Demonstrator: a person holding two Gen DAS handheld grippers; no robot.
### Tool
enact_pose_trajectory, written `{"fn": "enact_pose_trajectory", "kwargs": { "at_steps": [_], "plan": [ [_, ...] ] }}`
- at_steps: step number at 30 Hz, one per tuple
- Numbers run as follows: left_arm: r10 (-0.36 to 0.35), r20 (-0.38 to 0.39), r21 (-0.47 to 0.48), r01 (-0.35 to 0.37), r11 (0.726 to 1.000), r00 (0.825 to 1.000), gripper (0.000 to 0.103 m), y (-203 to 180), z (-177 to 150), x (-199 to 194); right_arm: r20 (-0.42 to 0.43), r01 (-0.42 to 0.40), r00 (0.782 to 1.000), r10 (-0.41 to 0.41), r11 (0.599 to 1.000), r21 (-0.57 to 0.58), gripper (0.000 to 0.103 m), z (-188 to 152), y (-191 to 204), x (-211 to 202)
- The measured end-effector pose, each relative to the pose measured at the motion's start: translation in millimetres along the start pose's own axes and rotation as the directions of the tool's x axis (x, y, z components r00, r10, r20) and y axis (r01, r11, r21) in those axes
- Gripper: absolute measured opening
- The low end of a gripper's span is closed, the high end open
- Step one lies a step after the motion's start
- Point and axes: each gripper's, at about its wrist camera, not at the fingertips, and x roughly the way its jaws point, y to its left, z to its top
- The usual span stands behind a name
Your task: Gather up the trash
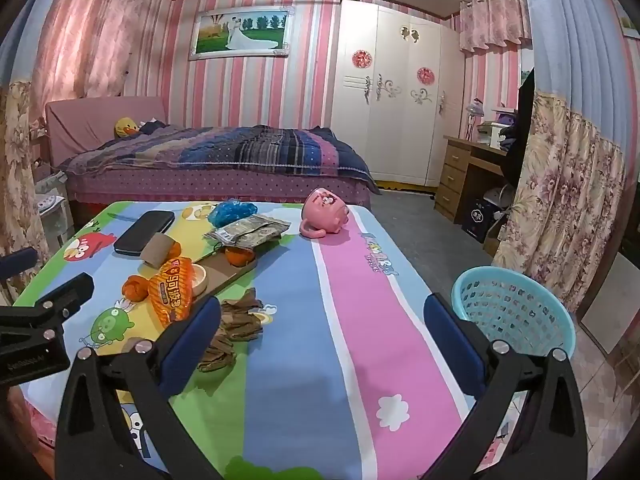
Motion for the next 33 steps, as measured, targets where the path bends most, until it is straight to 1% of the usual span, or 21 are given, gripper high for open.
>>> {"fn": "enact_pose_trajectory", "kwargs": {
  "at_steps": [6, 13, 19, 33],
  "plan": [
    [0.0, 0.004, 0.0, 0.0, 1.0, 1.0, 0.098, 0.6, 0.1, -0.7, 0.0, 0.001, 1.0, -0.001, 1.0, 0.002, 0.099, -0.8, 0.2, 0.4],
    [0.004, -0.003, -0.002, -0.004, 1.0, 1.0, 0.098, -2.2, -0.5, 1.5, 0.022, 0.007, 1.0, -0.008, 1.0, 0.006, 0.099, 1.4, -3.9, -3.4],
    [-0.003, -0.008, -0.005, 0.003, 1.0, 1.0, 0.098, 0.0, -2.0, 1.7, 0.036, 0.015, 0.999, -0.015, 1.0, -0.005, 0.099, -0.8, 1.4, -4.7],
    [-0.007, 0.003, -0.009, 0.007, 1.0, 1.0, 0.098, 0.0, -3.0, 1.3, 0.036, 0.024, 0.999, -0.024, 1.0, 0.007, 0.099, -1.1, -8.0, -4.6]
  ]
}}
